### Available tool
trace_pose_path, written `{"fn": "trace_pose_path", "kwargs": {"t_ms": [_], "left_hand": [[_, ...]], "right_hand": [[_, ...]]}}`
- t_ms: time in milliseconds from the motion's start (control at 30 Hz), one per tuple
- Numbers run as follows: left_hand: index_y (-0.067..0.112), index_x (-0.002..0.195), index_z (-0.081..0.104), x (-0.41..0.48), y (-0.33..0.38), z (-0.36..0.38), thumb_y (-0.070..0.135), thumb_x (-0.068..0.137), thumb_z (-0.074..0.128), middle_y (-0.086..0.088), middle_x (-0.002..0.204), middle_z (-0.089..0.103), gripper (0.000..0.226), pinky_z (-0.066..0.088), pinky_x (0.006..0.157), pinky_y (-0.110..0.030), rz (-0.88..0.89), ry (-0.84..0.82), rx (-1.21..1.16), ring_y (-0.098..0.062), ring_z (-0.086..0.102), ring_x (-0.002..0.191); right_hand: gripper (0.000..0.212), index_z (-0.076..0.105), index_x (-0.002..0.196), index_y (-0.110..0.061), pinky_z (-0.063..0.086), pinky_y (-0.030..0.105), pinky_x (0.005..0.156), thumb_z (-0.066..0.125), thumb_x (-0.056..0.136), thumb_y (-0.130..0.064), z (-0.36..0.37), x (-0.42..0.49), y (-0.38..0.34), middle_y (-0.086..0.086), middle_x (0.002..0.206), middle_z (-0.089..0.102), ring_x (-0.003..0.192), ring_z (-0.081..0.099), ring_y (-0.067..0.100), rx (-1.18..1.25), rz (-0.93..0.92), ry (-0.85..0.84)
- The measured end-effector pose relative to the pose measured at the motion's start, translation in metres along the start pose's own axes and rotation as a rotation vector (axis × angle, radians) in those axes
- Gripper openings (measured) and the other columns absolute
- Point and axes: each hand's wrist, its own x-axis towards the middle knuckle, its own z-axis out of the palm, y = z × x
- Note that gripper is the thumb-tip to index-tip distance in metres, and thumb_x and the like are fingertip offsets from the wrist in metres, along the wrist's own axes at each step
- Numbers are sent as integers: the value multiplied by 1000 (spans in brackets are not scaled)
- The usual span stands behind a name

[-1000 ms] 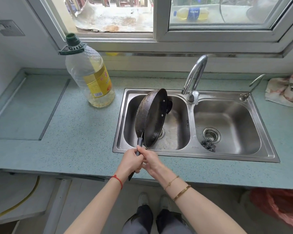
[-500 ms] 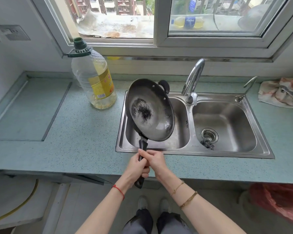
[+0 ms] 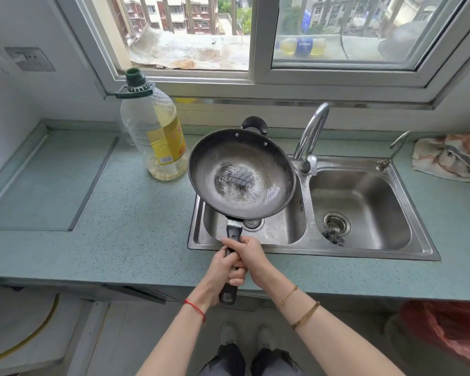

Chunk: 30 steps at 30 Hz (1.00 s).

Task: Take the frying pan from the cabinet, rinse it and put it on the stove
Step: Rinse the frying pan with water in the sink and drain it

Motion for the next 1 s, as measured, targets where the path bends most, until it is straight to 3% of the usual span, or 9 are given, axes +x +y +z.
{"fn": "trace_pose_path", "kwargs": {"t_ms": [100,200,333,467,567,667,733,867,1000], "left_hand": [[9,94,42,-2,0,10,-3,99,34,4,49,31,16,23,35,-15,37,73,144,-4,27,34],[7,98,42,-1,-1,9,-5,95,38,-4,59,38,13,29,39,-19,65,149,316,-10,35,39],[8,92,50,5,7,-2,2,92,47,-7,61,48,7,36,38,-22,185,217,540,-12,44,42],[7,104,53,11,14,-4,6,92,52,-2,79,59,11,42,48,-13,339,308,719,-7,58,63],[3,115,53,7,19,-7,7,93,53,4,86,58,23,47,56,-9,414,358,817,0,59,74],[2,126,50,0,26,-10,8,94,53,1,90,59,33,46,59,-14,459,382,888,-16,65,80],[2,131,47,-3,29,-12,9,94,54,-3,96,60,39,50,66,-26,485,416,933,-26,67,90],[5,135,44,-9,37,-10,15,94,53,-10,103,63,43,59,72,-43,510,464,973,-28,68,87],[5,135,43,-14,42,-5,14,93,54,-10,100,66,44,60,72,-44,538,467,951,-27,70,86]], "right_hand": [[27,60,81,-11,41,19,47,77,83,-32,0,0,-5,1,65,57,53,54,11,-72,13,-25],[45,67,100,0,49,23,56,79,81,-39,6,3,-10,7,86,74,68,66,16,-51,41,-45],[63,69,103,11,53,27,67,79,79,-47,15,12,-23,2,73,75,68,69,15,-7,36,-86],[41,69,73,-2,54,25,67,68,91,-40,23,17,-36,9,71,70,65,67,16,53,1,-138],[35,67,64,-7,54,29,69,62,92,-27,31,16,-41,12,72,68,66,65,21,95,-18,-166],[25,63,67,-7,53,33,72,57,89,-16,36,12,-46,10,71,66,70,63,23,151,-44,-228],[17,57,75,-4,55,31,71,55,90,-13,37,8,-51,9,71,63,69,63,20,215,-67,-287],[13,54,80,-5,56,28,67,52,92,-10,37,-1,-62,10,72,61,67,62,20,265,-112,-349],[12,55,83,-2,56,27,65,52,91,-10,35,-8,-68,12,74,61,66,62,20,257,-163,-369]]}}
